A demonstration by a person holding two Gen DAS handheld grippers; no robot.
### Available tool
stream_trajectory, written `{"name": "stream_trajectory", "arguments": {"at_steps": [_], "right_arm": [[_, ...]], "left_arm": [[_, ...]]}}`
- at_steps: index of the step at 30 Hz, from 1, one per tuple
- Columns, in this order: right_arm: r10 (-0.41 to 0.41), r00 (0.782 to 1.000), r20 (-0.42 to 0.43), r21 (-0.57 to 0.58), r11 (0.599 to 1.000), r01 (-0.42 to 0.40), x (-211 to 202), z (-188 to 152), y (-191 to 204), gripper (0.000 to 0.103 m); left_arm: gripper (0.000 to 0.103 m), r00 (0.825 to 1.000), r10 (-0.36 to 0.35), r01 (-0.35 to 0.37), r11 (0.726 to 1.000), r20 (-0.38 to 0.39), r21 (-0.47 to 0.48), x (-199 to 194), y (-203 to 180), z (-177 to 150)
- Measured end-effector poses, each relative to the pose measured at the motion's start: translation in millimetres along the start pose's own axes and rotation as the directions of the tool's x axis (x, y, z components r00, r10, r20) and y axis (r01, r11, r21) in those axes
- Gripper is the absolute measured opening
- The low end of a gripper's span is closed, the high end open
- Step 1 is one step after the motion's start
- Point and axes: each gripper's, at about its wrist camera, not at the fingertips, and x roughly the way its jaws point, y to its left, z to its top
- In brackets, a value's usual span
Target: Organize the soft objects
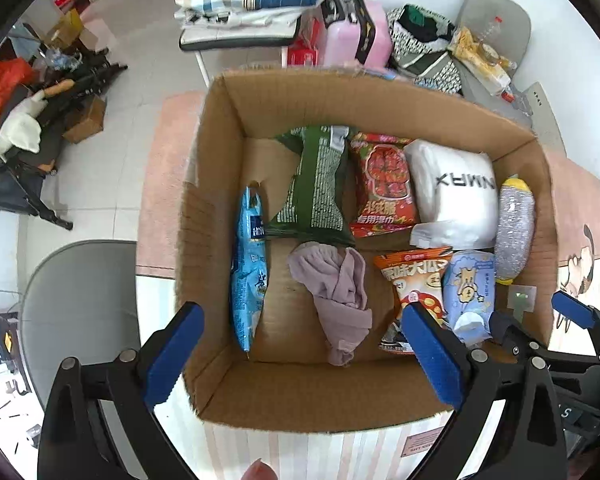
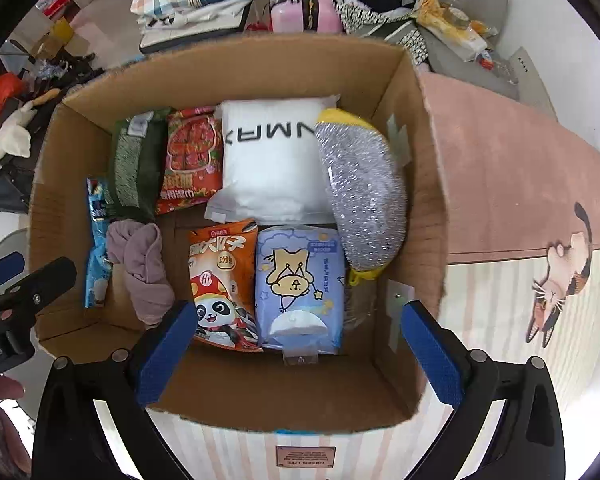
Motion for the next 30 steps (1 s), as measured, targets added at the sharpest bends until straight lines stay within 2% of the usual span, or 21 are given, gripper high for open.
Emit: {"name": "stream_trajectory", "arguments": {"at_steps": [9,15,19,25,30], "right_arm": [[-0.006,0.987,0.162,-0.013,1.0,0.008,-84.8,-31.6,-5.3,0.103],[0.018,0.965,0.261,-0.041,0.999,-0.007,-154.9,-72.6,-8.3,0.103],[0.024,0.955,0.297,-0.039,0.999,-0.013,-192.0,-95.8,-10.4,0.103],[0.016,0.927,0.375,-0.017,1.0,-0.01,-248.4,-134.4,-14.5,0.103],[0.018,0.904,0.426,-0.011,1.0,-0.014,-291.0,-165.1,-18.8,0.103]], "left_arm": [[0.101,0.988,0.017,-0.02,1.0,0.155,0.013,-78.8,-5.7,-38.3],[0.101,0.969,0.005,-0.01,1.0,0.248,0.017,-140.3,-9.2,-76.2],[0.101,0.952,0.018,-0.026,0.999,0.304,0.022,-179.2,-14.4,-100.2],[0.101,0.935,-0.002,-0.007,1.0,0.355,0.022,-224.9,-19.1,-129.8],[0.101,0.934,-0.028,0.018,0.999,0.357,0.031,-249.8,-23.3,-153.2]]}}
